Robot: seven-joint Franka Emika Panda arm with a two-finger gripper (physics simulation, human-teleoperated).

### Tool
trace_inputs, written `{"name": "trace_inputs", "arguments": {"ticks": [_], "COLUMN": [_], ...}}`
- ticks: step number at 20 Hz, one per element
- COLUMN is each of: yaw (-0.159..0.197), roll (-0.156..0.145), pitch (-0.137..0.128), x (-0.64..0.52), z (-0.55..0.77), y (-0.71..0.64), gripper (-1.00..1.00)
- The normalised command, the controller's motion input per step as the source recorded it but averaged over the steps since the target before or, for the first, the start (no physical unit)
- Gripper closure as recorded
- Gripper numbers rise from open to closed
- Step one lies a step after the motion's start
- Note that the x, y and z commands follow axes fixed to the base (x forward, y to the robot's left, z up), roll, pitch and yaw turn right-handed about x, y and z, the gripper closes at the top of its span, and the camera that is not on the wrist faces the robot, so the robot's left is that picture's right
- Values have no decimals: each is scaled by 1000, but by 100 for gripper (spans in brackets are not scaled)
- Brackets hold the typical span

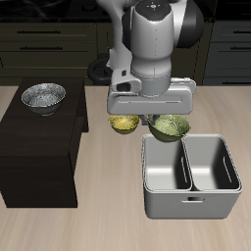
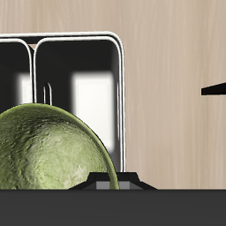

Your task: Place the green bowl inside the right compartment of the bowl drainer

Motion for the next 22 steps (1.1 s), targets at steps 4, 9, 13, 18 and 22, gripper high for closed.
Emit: {"name": "trace_inputs", "arguments": {"ticks": [4,9,13,18,22], "yaw": [14,39,10,0,30], "roll": [-17,-63,-9,20,-10], "pitch": [39,58,24,11,-12], "x": [31,45,-10,-102,-68], "z": [-246,-220,-154,-77,24], "y": [-19,-49,-25,53,51], "gripper": [100,-100,-100,-100,-100]}}
